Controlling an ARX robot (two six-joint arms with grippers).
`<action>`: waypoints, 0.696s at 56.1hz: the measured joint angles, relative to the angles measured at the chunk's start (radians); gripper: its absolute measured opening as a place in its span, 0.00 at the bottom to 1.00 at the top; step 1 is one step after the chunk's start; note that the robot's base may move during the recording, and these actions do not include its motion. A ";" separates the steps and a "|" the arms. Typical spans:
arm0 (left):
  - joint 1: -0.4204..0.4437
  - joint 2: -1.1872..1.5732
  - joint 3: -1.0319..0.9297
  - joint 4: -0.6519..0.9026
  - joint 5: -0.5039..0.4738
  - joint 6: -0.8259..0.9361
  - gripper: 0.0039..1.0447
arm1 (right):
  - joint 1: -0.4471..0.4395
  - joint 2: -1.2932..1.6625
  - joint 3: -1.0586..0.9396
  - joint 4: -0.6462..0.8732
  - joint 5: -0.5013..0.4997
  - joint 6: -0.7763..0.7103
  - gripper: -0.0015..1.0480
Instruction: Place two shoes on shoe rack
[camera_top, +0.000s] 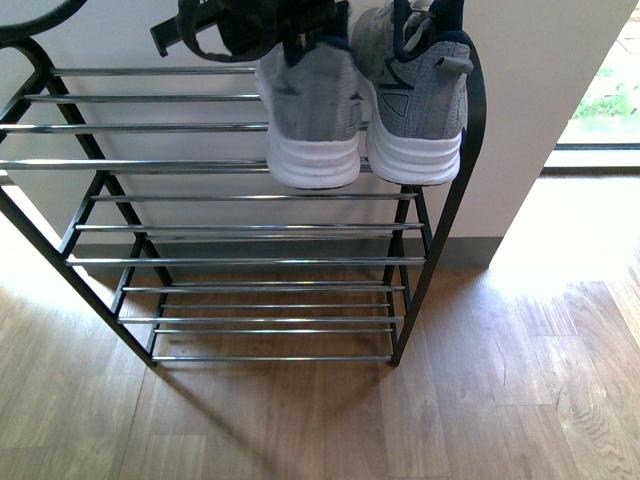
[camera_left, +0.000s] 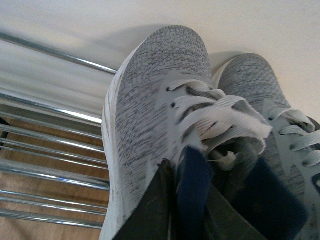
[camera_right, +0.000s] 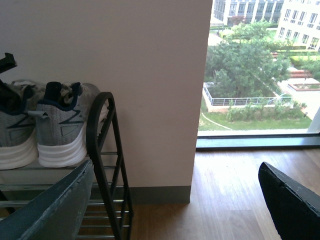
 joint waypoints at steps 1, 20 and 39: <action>0.002 0.000 -0.004 0.000 0.006 -0.006 0.15 | 0.000 0.000 0.000 0.000 0.000 0.000 0.91; 0.012 -0.372 -0.319 0.271 -0.156 0.135 0.66 | 0.000 0.000 0.000 0.000 0.000 0.000 0.91; 0.159 -0.644 -0.829 0.751 -0.093 0.597 0.18 | 0.000 0.000 0.000 0.000 0.000 0.000 0.91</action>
